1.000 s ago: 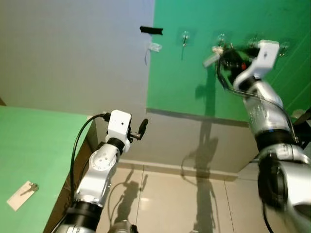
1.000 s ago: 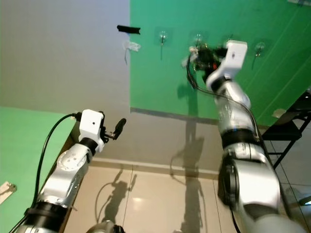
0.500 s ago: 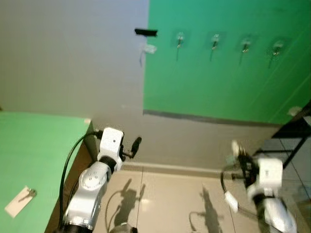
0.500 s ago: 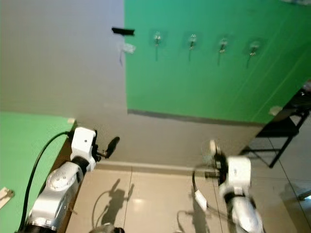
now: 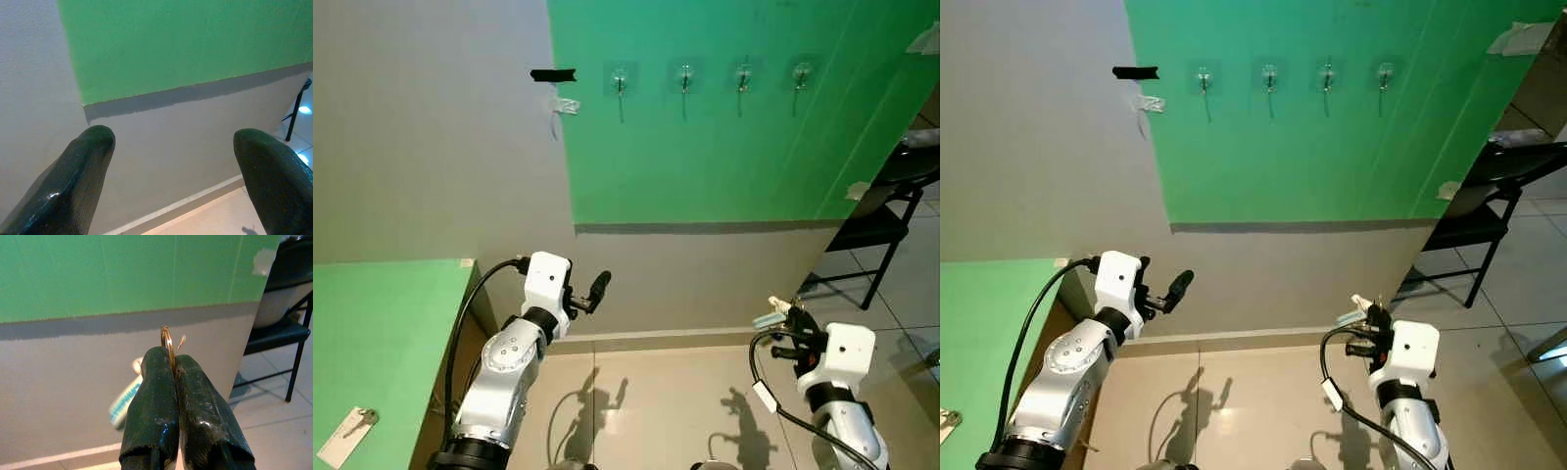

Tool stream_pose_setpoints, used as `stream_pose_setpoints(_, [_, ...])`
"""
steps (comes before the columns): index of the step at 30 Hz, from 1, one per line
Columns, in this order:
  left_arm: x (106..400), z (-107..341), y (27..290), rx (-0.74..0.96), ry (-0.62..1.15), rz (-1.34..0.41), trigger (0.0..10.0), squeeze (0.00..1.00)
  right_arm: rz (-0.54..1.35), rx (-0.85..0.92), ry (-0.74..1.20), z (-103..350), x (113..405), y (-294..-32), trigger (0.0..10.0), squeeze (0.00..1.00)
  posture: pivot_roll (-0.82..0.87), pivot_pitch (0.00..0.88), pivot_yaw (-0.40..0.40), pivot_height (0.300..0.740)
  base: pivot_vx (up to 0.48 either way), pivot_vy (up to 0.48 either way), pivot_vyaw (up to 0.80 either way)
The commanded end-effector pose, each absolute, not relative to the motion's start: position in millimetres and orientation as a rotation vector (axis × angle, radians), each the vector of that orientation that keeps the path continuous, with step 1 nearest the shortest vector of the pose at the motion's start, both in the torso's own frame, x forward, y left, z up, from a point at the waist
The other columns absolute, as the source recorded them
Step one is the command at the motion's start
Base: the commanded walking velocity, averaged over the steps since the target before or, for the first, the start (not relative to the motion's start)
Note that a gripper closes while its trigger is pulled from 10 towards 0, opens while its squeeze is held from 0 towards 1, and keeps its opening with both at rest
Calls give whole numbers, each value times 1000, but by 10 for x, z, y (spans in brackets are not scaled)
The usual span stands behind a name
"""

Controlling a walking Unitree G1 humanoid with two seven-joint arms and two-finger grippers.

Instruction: Hang keys on a hook

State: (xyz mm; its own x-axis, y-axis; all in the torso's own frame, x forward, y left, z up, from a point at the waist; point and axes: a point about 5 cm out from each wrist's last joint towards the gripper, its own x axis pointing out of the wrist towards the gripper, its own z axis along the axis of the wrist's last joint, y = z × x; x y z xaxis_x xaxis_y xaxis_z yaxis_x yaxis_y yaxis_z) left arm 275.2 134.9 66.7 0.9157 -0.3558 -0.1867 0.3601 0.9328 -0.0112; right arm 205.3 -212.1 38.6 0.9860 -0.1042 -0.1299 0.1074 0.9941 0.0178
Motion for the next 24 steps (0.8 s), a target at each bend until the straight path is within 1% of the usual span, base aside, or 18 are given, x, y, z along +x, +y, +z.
stream_pose_setpoints(1, [2778,673,1385,-3,183,-334,10000,0,-84,15,124,411,2094,-2126,0,0,-115,0,49,740,0,-439,0])
stream_pose_setpoints(6, [2787,673,1391,-10,183,-320,10000,0,-53,5,115,451,2166,-2101,0,0,-106,0,37,740,0,-431,0])
stream_pose_setpoints(9, [2796,683,1413,28,172,-309,10000,0,-39,8,110,474,2207,-2079,0,0,-98,0,30,740,0,-425,0])
stream_pose_setpoints(11, [2818,682,1440,71,172,-283,10000,0,-16,4,102,502,2255,-2041,0,0,-95,0,28,740,0,0,0])
stream_pose_setpoints(15, [2854,724,1421,26,160,-291,10000,0,17,-12,85,558,2320,-1986,0,0,-90,0,22,740,0,0,0])
stream_pose_setpoints(17, [2890,793,1411,35,128,-289,10000,0,24,-13,81,584,2357,-1970,0,0,-90,0,21,740,322,272,0])
stream_pose_setpoints(24, [2932,830,1387,47,112,-295,10000,0,43,-12,76,610,2398,-1932,0,0,-89,0,19,740,381,291,0])
